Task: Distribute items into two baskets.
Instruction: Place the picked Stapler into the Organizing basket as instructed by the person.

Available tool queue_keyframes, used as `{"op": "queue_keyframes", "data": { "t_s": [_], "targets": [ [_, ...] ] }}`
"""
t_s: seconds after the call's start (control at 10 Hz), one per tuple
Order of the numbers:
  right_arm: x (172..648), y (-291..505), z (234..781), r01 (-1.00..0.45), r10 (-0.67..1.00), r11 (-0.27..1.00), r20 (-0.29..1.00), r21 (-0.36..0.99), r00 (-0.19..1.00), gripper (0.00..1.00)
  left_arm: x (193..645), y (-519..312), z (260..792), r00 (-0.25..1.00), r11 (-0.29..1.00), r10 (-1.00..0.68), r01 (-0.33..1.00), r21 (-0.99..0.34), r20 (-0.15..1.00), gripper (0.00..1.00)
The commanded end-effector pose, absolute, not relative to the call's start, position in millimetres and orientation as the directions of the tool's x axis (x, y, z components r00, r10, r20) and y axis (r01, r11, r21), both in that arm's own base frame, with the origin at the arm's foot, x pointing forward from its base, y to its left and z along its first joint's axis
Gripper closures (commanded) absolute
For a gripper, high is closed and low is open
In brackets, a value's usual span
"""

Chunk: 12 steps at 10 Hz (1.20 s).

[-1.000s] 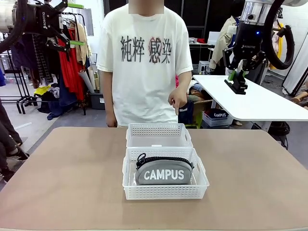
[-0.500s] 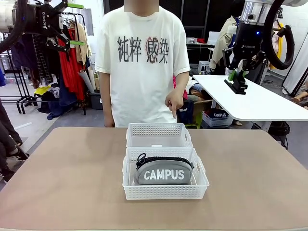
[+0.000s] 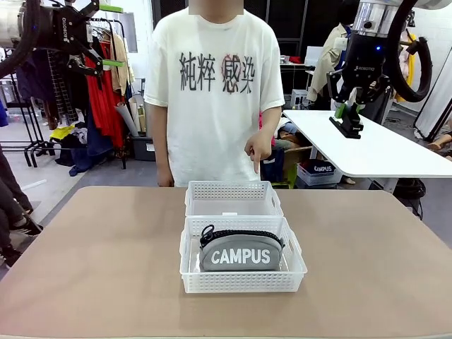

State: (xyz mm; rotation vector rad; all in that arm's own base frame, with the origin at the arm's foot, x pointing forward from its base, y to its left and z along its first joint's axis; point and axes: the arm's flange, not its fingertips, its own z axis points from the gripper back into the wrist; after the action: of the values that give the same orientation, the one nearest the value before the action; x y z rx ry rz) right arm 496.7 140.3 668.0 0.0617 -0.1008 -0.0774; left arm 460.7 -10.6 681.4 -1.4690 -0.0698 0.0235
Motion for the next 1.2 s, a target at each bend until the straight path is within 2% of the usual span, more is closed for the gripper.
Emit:
{"op": "queue_keyframes", "data": {
  "t_s": [0.0,0.2,0.5,0.8,1.0,1.1],
  "targets": [
    [501,155,663,-0.074,0.069,0.997,0.123,0.030,0.990,1.00,459,-10,684,0.998,0.092,0.057,0.022,-0.995,0.028,0.00],
    [512,190,663,-0.342,0.345,0.938,0.148,-0.045,0.927,1.00,459,-10,684,0.998,0.092,0.057,0.022,-0.995,0.028,0.00],
    [527,244,659,-0.559,0.574,0.818,0.152,-0.134,0.805,1.00,459,-10,684,0.998,0.092,0.057,0.022,-0.995,0.028,0.00],
    [535,288,640,-0.818,0.825,0.564,0.124,-0.114,0.552,1.00,459,-10,684,0.998,0.092,0.057,0.022,-0.995,0.028,0.00],
    [531,307,629,-0.891,0.890,0.442,0.175,-0.102,0.422,1.00,459,-10,684,0.998,0.092,0.057,0.022,-0.995,0.028,0.00],
    [528,312,620,-0.910,0.913,0.387,0.203,-0.152,0.354,1.00,459,-10,684,0.998,0.092,0.057,0.022,-0.995,0.028,0.00]
  ]
}}
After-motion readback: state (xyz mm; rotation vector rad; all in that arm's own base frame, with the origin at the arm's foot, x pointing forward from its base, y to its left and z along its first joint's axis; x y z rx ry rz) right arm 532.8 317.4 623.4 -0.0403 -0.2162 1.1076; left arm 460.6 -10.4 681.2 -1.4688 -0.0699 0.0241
